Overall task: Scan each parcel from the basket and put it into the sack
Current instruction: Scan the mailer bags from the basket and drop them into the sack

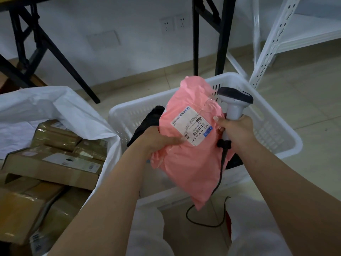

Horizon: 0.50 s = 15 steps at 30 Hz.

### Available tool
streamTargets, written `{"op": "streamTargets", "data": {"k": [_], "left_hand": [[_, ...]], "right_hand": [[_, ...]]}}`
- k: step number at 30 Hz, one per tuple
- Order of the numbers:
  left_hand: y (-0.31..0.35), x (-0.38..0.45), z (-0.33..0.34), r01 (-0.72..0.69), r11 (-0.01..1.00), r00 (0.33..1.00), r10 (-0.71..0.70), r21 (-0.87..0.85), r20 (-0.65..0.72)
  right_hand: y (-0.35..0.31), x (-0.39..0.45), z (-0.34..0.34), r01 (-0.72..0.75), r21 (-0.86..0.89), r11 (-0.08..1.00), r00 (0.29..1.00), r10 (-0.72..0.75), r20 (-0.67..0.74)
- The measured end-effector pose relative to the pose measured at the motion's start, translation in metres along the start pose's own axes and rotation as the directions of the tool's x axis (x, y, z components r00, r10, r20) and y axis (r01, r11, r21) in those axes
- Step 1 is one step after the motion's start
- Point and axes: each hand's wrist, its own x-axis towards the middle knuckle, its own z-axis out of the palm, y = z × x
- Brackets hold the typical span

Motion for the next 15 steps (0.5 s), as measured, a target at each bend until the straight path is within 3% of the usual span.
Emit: {"op": "streamTargets", "data": {"k": [6, 11, 15], "left_hand": [[-0.002, 0.012, -0.002, -0.078, 0.984, 0.958, 0.029, -0.162, -0.286], [-0.002, 0.016, -0.016, -0.123, 0.972, 0.914, 0.032, -0.2, -0.405], [-0.004, 0.014, -0.028, -0.183, 0.964, 0.86, 0.062, -0.192, -0.506]], "right_hand": [[-0.012, -0.003, -0.003, 0.078, -0.05, 0.996, 0.996, -0.076, 0.04], [-0.027, -0.016, 0.001, 0.143, -0.119, 0.982, 0.975, -0.119, 0.187], [-0.034, -0.021, -0.002, 0.243, -0.158, 0.957, 0.957, -0.21, 0.2]]}}
